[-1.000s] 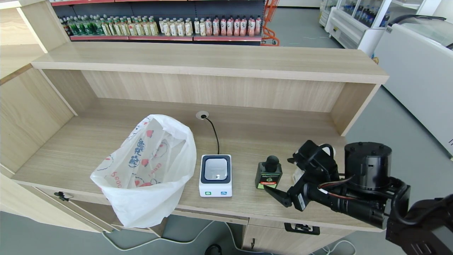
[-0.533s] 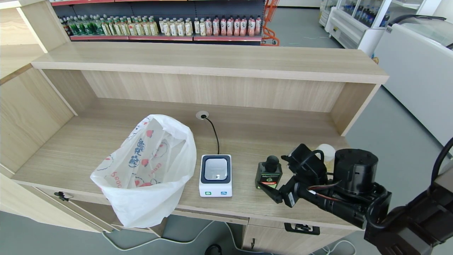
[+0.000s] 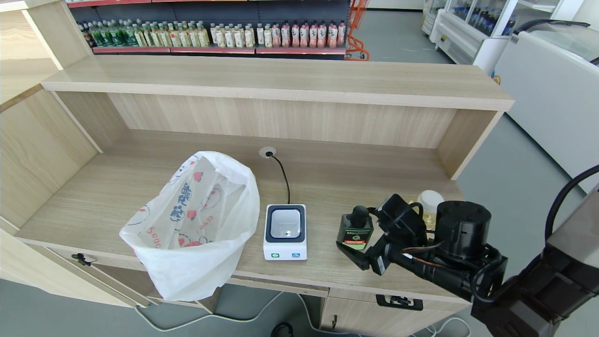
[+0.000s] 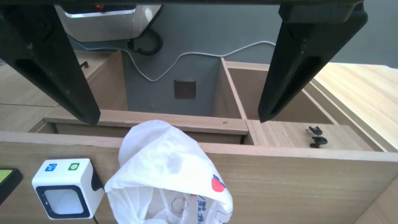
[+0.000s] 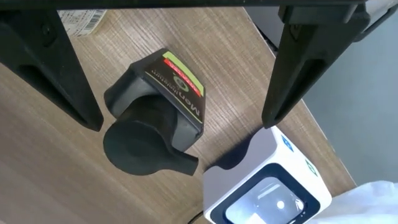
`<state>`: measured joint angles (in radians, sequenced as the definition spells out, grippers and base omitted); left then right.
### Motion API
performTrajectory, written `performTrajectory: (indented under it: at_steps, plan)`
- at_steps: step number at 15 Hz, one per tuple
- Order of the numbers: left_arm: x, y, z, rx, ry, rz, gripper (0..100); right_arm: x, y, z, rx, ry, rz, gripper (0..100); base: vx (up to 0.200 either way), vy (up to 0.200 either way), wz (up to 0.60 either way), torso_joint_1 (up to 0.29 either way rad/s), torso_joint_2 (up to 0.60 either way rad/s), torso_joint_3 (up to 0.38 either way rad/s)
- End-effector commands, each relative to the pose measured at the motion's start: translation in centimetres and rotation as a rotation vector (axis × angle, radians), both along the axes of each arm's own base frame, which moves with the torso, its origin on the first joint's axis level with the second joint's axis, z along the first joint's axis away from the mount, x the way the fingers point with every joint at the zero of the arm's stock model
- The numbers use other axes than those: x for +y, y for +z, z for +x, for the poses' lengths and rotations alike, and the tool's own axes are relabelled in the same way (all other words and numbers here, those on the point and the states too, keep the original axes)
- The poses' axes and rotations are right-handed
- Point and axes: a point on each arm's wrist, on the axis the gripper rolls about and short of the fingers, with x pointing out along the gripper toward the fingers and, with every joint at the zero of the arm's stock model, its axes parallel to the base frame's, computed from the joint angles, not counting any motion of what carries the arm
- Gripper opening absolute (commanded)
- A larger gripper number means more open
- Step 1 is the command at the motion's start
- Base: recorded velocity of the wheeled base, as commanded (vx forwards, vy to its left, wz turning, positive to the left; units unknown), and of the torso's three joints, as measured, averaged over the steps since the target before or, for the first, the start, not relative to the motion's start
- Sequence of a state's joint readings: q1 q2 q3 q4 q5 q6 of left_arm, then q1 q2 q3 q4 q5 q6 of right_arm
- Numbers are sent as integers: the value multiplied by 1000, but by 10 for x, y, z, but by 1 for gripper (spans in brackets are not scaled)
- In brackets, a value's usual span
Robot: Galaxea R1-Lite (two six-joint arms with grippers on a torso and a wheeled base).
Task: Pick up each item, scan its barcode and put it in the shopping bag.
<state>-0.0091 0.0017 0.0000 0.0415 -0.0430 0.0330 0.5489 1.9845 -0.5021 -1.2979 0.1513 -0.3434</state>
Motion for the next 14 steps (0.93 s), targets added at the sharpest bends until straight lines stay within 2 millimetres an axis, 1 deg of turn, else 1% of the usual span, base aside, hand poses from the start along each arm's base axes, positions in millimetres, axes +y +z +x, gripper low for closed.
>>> performTrajectory:
  at_steps: [1, 6, 12, 14]
  plan:
    - [0, 0, 0, 0, 0, -1, 100, -1, -6, 3, 16, 8, -8, 100, 0, 0, 0, 0, 0, 0]
    - [0, 0, 0, 0, 0, 1, 100, -5, -13, 7, 16, 14, 1, 100, 0, 0, 0, 0, 0, 0]
    - [0, 0, 0, 0, 0, 1, 100, -1, -25, 10, 11, 104, 27, 100, 0, 0, 0, 0, 0, 0]
    - [0, 0, 0, 0, 0, -1, 100, -1, -29, 10, 1, 108, 33, 100, 0, 0, 0, 0, 0, 0]
